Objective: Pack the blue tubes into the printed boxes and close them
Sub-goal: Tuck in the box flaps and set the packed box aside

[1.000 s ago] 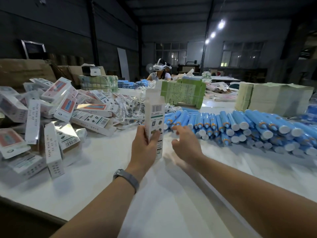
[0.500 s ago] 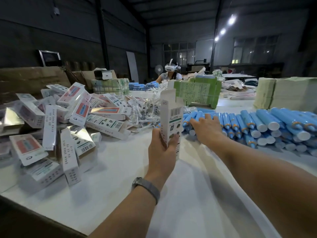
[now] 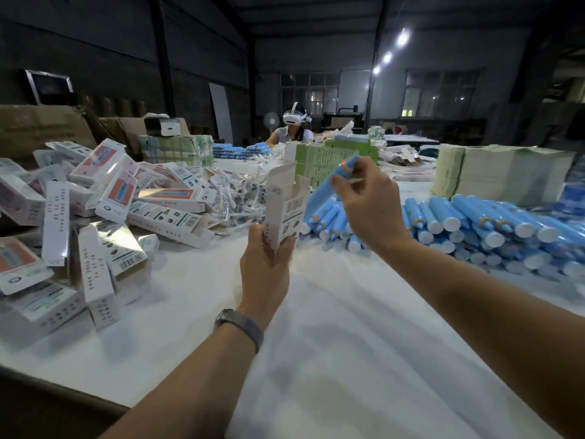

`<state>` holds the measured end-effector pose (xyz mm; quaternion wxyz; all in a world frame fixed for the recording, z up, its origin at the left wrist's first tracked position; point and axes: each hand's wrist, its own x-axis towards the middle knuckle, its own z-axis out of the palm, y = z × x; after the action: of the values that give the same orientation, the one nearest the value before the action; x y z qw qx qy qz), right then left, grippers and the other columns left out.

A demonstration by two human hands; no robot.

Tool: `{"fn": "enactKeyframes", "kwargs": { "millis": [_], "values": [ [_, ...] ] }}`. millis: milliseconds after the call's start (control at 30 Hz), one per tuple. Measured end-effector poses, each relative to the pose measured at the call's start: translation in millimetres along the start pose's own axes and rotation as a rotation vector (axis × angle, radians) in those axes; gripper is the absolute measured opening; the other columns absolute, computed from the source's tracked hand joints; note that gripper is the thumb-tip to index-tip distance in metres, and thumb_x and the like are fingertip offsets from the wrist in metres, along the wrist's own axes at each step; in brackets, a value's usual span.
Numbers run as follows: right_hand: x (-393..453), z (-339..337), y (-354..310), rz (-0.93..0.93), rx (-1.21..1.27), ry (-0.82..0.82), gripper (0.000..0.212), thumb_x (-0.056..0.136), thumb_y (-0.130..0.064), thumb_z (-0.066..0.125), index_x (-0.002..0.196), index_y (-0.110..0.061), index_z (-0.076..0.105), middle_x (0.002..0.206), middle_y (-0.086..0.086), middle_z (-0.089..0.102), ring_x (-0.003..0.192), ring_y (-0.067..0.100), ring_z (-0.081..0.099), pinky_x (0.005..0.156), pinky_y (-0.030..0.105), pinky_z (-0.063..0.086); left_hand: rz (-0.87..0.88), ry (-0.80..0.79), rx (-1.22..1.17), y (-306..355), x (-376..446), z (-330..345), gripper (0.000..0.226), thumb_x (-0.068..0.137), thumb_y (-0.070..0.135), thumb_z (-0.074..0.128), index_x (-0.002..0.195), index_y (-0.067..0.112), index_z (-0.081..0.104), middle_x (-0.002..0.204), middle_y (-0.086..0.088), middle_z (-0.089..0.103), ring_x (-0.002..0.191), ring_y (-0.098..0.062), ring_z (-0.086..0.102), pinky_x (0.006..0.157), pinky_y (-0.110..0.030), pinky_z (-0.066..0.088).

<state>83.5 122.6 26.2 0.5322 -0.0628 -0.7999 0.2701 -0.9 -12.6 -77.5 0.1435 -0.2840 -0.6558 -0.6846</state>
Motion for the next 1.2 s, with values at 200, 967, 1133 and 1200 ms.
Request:
{"fn": "enactKeyframes", "kwargs": {
  "millis": [200, 967, 1133, 1200],
  "values": [
    [-9.7, -50.9, -49.8, -0.031, 0.197, 0.132, 0.022, 0.094, -0.020, 0.065, 0.111, -0.021, 0.050, 0.091, -0.017, 0.062, 0.082, 0.002, 0.066, 0.071, 0.033, 0.060, -0.042, -0.010, 0.012, -1.3, -1.2, 0.2, 0.030, 0.091, 0.017, 0.072, 0.088, 0.031, 0.045, 0.096, 0.018, 0.068, 0.080, 0.003, 0.066, 0.067, -0.017, 0.051],
    [3.0, -37.5, -76.1, -0.123, 0.238, 0.188, 0.043, 0.096, -0.012, 0.061, 0.132, -0.010, 0.037, 0.090, 0.003, 0.064, 0.075, 0.020, 0.070, 0.067, 0.045, 0.059, -0.053, -0.058, 0.075, 7.9, -3.5, 0.5, 0.034, 0.091, 0.024, 0.072, 0.084, 0.039, 0.043, 0.096, 0.008, 0.070, 0.085, -0.024, 0.067, 0.073, -0.048, 0.057],
    [2.1, -35.0, -76.3, -0.158, 0.261, 0.184, 0.038, 0.095, -0.012, 0.062, 0.125, -0.017, 0.040, 0.087, -0.007, 0.062, 0.077, 0.014, 0.069, 0.068, 0.039, 0.061, -0.022, -0.096, 0.140, 8.3, -5.3, 1.6, 0.035, 0.092, 0.026, 0.071, 0.081, 0.036, 0.039, 0.089, 0.005, 0.068, 0.078, -0.021, 0.062, 0.059, -0.022, 0.046],
    [-2.7, -32.9, -71.6, -0.172, 0.284, 0.185, 0.039, 0.094, -0.013, 0.063, 0.122, -0.022, 0.039, 0.089, -0.004, 0.064, 0.078, 0.015, 0.069, 0.068, 0.041, 0.061, -0.025, -0.095, 0.126, 10.6, -5.7, 1.4, 0.035, 0.092, 0.025, 0.071, 0.081, 0.032, 0.039, 0.090, 0.001, 0.069, 0.078, -0.024, 0.062, 0.061, -0.025, 0.047]
  ]
}}
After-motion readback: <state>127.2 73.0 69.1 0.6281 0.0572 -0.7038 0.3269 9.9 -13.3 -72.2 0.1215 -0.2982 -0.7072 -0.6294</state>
